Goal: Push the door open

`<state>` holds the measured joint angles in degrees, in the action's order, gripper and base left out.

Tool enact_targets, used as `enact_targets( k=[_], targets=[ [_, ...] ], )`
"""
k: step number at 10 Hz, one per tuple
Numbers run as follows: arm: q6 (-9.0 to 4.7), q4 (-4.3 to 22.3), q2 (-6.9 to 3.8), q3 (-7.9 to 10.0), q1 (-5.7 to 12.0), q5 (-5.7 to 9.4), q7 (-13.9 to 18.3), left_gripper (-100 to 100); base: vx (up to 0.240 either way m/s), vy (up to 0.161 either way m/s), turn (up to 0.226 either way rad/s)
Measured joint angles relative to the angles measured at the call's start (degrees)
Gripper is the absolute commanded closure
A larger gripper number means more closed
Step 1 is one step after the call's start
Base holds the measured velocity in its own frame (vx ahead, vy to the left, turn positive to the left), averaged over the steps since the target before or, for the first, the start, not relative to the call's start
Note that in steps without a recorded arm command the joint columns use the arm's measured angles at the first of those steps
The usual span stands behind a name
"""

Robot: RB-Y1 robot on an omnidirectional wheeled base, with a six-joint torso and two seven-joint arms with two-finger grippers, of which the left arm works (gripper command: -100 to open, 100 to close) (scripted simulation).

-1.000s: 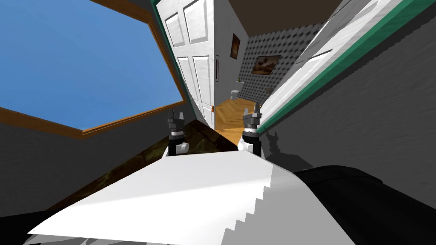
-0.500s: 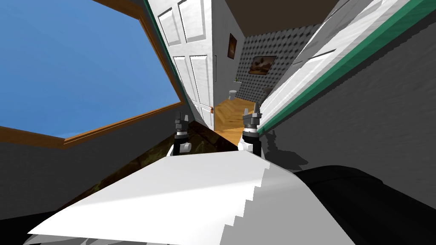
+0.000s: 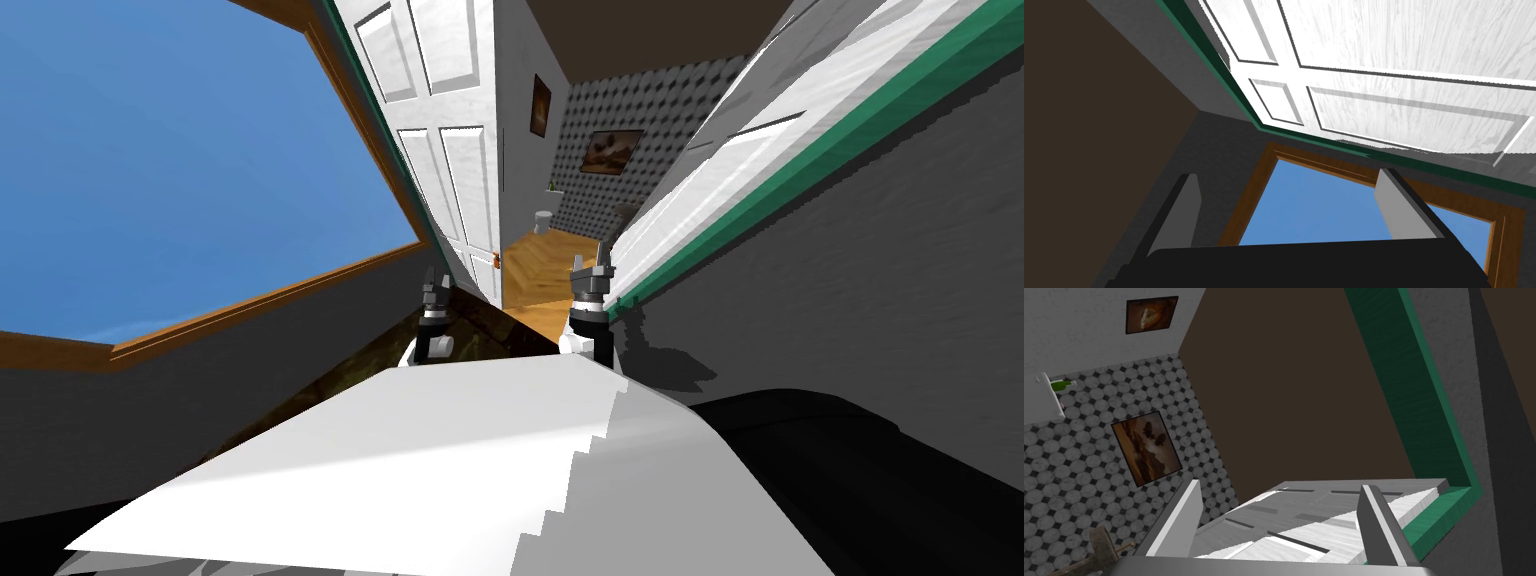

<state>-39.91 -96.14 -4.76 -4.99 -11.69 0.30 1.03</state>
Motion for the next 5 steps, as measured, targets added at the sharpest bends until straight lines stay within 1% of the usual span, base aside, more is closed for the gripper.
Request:
enact_targets(
  k=[3, 5],
  targets=[
    [-0.69, 5.2, -0.10, -0.73, 2.27, -0.23, 0.4, -100, 0.099, 0.057, -0.086],
    [-0.87, 7.7, -0.40, -1.05, 3.01, -0.28, 0.7, -100, 0.051, 0.034, -0.042]
  ],
)
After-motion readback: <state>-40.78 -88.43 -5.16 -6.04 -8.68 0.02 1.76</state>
